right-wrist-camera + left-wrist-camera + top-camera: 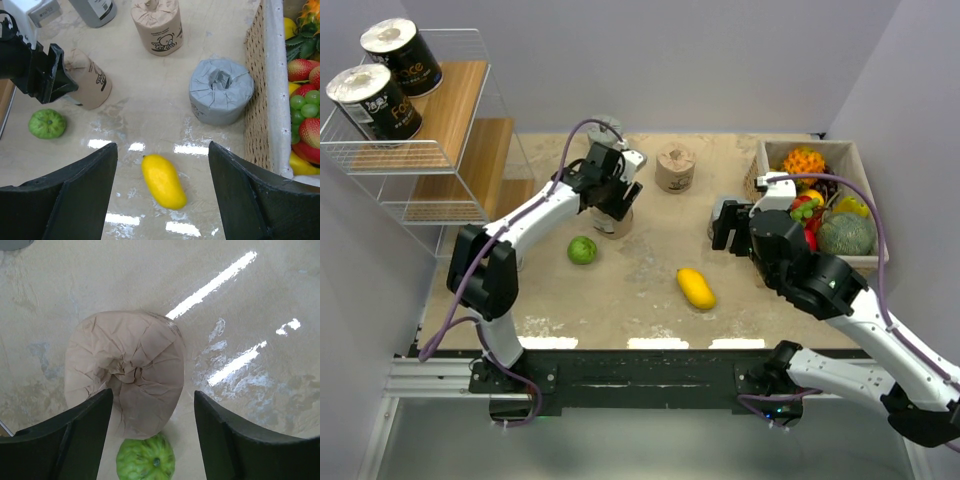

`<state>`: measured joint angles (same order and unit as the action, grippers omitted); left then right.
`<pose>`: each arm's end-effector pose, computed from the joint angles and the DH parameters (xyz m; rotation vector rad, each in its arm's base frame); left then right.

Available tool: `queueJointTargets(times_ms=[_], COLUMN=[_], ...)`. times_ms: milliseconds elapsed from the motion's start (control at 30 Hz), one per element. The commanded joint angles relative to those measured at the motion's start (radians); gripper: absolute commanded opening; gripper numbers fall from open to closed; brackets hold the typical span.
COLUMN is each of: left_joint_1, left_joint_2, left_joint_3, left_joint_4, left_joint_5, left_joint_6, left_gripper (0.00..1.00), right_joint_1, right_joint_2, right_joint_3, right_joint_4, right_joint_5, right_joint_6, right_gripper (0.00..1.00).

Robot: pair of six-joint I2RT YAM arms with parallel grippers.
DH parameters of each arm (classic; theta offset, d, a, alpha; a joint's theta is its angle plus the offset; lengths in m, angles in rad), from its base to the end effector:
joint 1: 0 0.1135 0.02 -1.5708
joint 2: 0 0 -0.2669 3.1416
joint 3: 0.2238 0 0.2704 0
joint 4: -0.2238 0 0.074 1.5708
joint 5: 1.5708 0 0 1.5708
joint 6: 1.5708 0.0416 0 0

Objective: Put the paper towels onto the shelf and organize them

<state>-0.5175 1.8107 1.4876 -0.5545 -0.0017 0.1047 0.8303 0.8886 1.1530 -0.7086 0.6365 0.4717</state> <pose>0.3706 -0.2109 0.2570 0.7513 2.3391 -0.1798 0.1448 0.1218 0.4013 0.0499 1.9297 0.2280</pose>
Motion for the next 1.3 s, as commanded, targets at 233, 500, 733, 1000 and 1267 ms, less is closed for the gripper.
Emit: queueJointTargets(times_ms=[233, 500, 733, 1000, 1267], left_joint_1=[-0.006, -0.030, -0.058, -0.070, -0.085], left_joint_2=[0.038, 0.093, 0.133, 0.168, 0.164], left_joint_3=[0.140, 0.169, 0.161, 0.134, 0.134], left_joint_4=[0.041, 0.036, 0.031, 0.074, 0.041], left_joint_5=[-0.178, -0.222, -0.256, -0.175, -0.202], left_joint_6=[-0.410, -0.476, -0.487, -0.376, -0.295], left_gripper=[0.72, 0.72, 0.70, 0.60, 0.45], right_joint_1=[0.001, 0.001, 0.003, 0.001, 0.003], right_joint_2=[-0.037, -0.060, -0.066, -0.076, -0.066], right_joint_3=[-0.001, -0.021, -0.026, -0.022, -0.018], right_joint_4=[0.038, 0.035, 0.041, 0.026, 0.032], right_joint_5=[0.015, 0.011, 0.012, 0.015, 0.014], right_joint_6=[-0.009, -0.008, -0.015, -0.019, -0.015], right_gripper=[0.77, 0.77, 0.77, 0.77, 0.77])
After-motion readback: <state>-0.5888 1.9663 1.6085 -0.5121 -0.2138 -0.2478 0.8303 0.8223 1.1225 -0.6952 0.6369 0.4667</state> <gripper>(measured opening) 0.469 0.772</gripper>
